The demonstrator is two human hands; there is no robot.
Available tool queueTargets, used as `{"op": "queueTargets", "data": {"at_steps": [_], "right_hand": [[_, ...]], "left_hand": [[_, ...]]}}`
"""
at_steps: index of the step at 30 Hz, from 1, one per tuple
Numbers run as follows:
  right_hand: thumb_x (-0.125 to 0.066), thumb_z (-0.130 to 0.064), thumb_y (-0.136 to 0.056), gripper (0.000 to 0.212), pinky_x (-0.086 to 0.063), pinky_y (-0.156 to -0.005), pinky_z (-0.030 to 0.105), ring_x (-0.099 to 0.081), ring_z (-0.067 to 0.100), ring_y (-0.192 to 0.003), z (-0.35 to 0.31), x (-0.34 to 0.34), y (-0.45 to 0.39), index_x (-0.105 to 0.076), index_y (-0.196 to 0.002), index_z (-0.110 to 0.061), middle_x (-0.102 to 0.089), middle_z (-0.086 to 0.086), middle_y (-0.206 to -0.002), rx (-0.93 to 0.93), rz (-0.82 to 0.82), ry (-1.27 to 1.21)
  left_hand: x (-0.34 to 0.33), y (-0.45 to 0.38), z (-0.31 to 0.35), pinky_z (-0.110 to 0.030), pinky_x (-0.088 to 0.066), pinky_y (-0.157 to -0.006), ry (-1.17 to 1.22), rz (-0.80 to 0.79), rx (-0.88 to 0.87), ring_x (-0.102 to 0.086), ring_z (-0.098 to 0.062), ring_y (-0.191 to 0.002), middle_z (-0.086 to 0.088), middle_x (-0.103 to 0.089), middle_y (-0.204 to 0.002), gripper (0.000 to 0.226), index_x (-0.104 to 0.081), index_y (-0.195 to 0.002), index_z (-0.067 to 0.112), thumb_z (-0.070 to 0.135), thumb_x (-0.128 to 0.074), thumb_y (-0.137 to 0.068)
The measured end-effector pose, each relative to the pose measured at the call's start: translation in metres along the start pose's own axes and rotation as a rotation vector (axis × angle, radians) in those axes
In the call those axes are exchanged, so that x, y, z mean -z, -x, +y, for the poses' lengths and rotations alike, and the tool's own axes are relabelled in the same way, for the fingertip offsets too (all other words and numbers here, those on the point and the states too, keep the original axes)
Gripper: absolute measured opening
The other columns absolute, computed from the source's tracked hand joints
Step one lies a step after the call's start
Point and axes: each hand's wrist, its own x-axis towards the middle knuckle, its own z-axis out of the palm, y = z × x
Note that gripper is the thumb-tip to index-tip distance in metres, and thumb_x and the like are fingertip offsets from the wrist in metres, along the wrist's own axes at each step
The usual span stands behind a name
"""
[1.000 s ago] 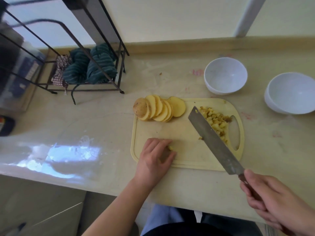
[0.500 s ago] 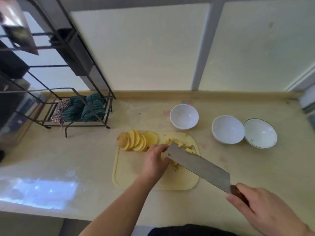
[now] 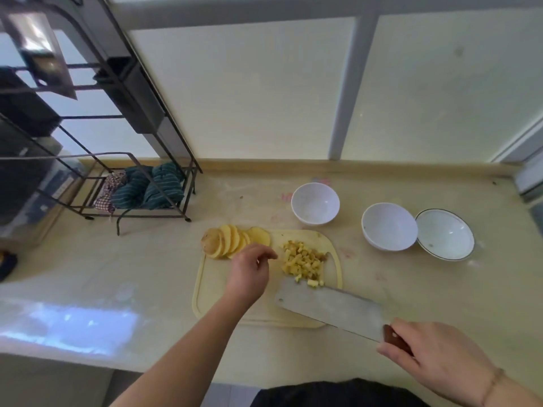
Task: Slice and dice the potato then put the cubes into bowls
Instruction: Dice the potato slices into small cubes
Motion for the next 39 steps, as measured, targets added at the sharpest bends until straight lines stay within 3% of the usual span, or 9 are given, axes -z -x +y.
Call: {"op": "queueTargets", "data": {"at_steps": [2, 6, 10, 13, 21, 25, 28, 32, 39], "right_hand": [[0.039, -0.086, -0.039, 0.088, -0.029, -0.052, 0.027, -0.040, 0.011, -0.065, -0.005, 0.002, -0.004, -0.025, -0.072, -0.035, -0.036, -0.015, -0.066, 0.014, -0.027, 0.041], [0.040, -0.082, -0.039, 0.103, -0.031, -0.062, 0.029, -0.061, 0.014, -0.090, -0.009, 0.000, -0.018, -0.036, -0.090, -0.035, -0.062, -0.014, -0.100, 0.088, 0.029, 0.091], [0.041, -0.079, -0.042, 0.102, -0.031, -0.065, 0.032, -0.063, 0.016, -0.097, -0.015, 0.003, -0.029, -0.034, -0.095, -0.034, -0.064, -0.010, -0.111, 0.156, 0.050, 0.125], [0.034, -0.077, -0.048, 0.106, -0.033, -0.065, 0.032, -0.063, 0.016, -0.096, -0.019, 0.008, -0.033, -0.044, -0.105, -0.034, -0.064, -0.010, -0.109, 0.154, 0.052, 0.124], [0.029, -0.074, -0.051, 0.106, -0.034, -0.065, 0.034, -0.064, 0.019, -0.095, -0.024, 0.009, -0.033, -0.047, -0.111, -0.030, -0.063, -0.008, -0.109, 0.154, 0.060, 0.146], [0.031, -0.075, -0.050, 0.105, -0.035, -0.065, 0.034, -0.064, 0.018, -0.094, -0.024, 0.007, -0.032, -0.046, -0.107, -0.031, -0.063, -0.008, -0.107, 0.138, 0.075, 0.129], [0.038, -0.079, -0.045, 0.105, -0.035, -0.063, 0.032, -0.064, 0.014, -0.091, -0.021, 0.002, -0.030, -0.040, -0.098, -0.035, -0.064, -0.009, -0.103, 0.103, 0.116, 0.088], [0.026, -0.080, -0.051, 0.087, -0.036, -0.065, 0.031, -0.063, 0.013, -0.095, -0.024, -0.001, -0.024, -0.035, -0.093, -0.035, -0.064, -0.010, -0.106, 0.063, 0.123, 0.027], [0.026, -0.080, -0.047, 0.107, -0.034, -0.067, 0.032, -0.063, 0.016, -0.100, -0.029, -0.001, -0.026, -0.047, -0.111, -0.034, -0.064, -0.008, -0.111, 0.033, 0.103, 0.015]], "left_hand": [[0.017, -0.003, 0.019, -0.012, -0.045, -0.067, 0.073, -0.165, 0.166, -0.058, 0.004, -0.072, 0.012, -0.064, -0.078, 0.027, -0.066, -0.078, 0.024, -0.001, -0.056, -0.081], [0.017, 0.001, 0.045, -0.024, -0.049, -0.064, -0.142, -0.582, 0.037, -0.057, -0.007, -0.068, 0.008, -0.064, -0.075, 0.009, -0.062, -0.073, 0.024, 0.017, -0.064, -0.080], [-0.001, 0.005, 0.036, -0.028, -0.050, -0.065, -0.323, -0.503, -0.009, -0.057, -0.010, -0.071, 0.010, -0.060, -0.072, 0.021, -0.057, -0.073, 0.024, 0.038, -0.071, -0.081], [-0.007, 0.004, 0.033, -0.014, -0.036, -0.060, -0.293, -0.468, -0.044, -0.052, -0.010, -0.074, 0.012, -0.056, -0.076, 0.017, -0.060, -0.079, 0.023, 0.031, -0.073, -0.086], [-0.019, -0.008, 0.025, -0.016, -0.040, -0.069, -0.185, -0.416, -0.030, -0.056, -0.012, -0.083, 0.002, -0.065, -0.090, 0.007, -0.067, -0.088, 0.018, 0.018, -0.074, -0.089], [-0.017, -0.014, 0.017, -0.030, -0.049, -0.077, -0.168, -0.349, -0.100, -0.058, -0.016, -0.084, 0.000, -0.066, -0.090, 0.006, -0.071, -0.093, 0.010, 0.007, -0.071, -0.089], [0.004, -0.037, 0.009, -0.039, -0.049, -0.092, -0.343, -0.240, -0.151, -0.059, -0.023, -0.105, -0.003, -0.068, -0.112, 0.023, -0.072, -0.112, 0.012, 0.012, -0.072, -0.089], [0.025, -0.065, 0.004, -0.042, -0.030, -0.113, -0.819, -0.450, -0.066, -0.037, -0.026, -0.138, 0.002, -0.046, -0.149, 0.063, -0.044, -0.148, 0.025, 0.046, -0.066, -0.093], [0.020, -0.079, -0.004, -0.046, -0.025, -0.115, -0.943, -0.522, -0.041, -0.047, -0.027, -0.130, -0.001, -0.052, -0.140, 0.068, -0.043, -0.146, 0.024, 0.058, -0.063, -0.090]]}}
